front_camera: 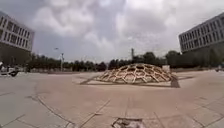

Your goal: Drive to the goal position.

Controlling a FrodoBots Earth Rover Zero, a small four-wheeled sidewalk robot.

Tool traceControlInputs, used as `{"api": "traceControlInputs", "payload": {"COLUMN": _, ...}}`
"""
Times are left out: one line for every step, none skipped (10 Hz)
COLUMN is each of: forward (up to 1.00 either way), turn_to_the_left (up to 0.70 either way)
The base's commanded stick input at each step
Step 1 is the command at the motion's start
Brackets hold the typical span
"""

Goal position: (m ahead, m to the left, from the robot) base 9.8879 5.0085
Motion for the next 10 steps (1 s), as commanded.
{"api": "traceControlInputs", "payload": {"forward": 0.70, "turn_to_the_left": 0.14}}
{"api": "traceControlInputs", "payload": {"forward": 0.70, "turn_to_the_left": 0.14}}
{"api": "traceControlInputs", "payload": {"forward": 0.70, "turn_to_the_left": 0.14}}
{"api": "traceControlInputs", "payload": {"forward": 0.70, "turn_to_the_left": 0.14}}
{"api": "traceControlInputs", "payload": {"forward": 0.70, "turn_to_the_left": 0.14}}
{"api": "traceControlInputs", "payload": {"forward": 0.70, "turn_to_the_left": 0.14}}
{"api": "traceControlInputs", "payload": {"forward": 0.70, "turn_to_the_left": 0.14}}
{"api": "traceControlInputs", "payload": {"forward": 0.70, "turn_to_the_left": 0.14}}
{"api": "traceControlInputs", "payload": {"forward": 0.70, "turn_to_the_left": 0.14}}
{"api": "traceControlInputs", "payload": {"forward": 0.70, "turn_to_the_left": 0.14}}
